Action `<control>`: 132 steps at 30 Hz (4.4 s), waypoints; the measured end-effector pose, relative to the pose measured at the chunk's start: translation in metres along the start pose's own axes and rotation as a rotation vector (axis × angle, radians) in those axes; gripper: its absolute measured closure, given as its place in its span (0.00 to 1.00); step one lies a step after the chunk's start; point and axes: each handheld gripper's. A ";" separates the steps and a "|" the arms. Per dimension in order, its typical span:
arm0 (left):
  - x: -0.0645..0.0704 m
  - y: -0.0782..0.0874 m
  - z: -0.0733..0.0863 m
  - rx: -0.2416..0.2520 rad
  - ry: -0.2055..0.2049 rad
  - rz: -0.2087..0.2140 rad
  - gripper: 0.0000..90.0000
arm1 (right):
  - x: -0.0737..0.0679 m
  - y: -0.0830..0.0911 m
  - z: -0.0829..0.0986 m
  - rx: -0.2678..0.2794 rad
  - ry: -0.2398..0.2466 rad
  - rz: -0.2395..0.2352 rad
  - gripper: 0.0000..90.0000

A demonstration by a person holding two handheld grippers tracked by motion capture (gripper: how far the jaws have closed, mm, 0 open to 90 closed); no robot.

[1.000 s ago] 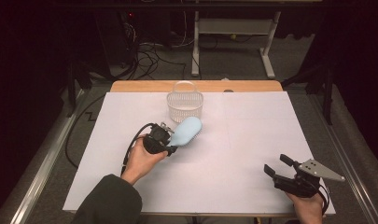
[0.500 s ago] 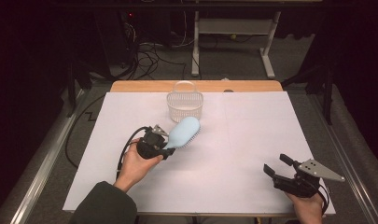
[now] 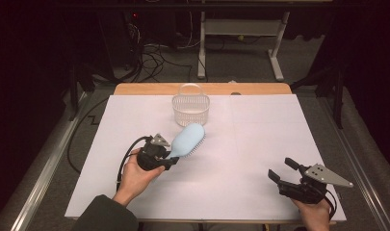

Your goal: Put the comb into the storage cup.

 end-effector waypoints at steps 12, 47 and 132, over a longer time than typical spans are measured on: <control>0.014 0.002 0.008 0.035 -0.036 0.009 0.77 | -0.024 -0.006 -0.007 0.028 0.005 -0.063 0.18; 0.042 -0.014 -0.007 0.062 -0.118 0.049 0.77 | -0.099 -0.052 -0.030 -0.025 0.007 -0.297 0.17; 0.045 -0.023 -0.027 0.077 -0.147 0.064 0.56 | -0.123 -0.109 -0.090 -0.231 -0.181 -0.512 0.65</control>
Point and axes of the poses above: each handheld gripper's, and its own axes: y roughly backward along the jaws, z roughly out of its underside, x roughly to its right, and after that the axes turned 13 degrees about z, right-handed
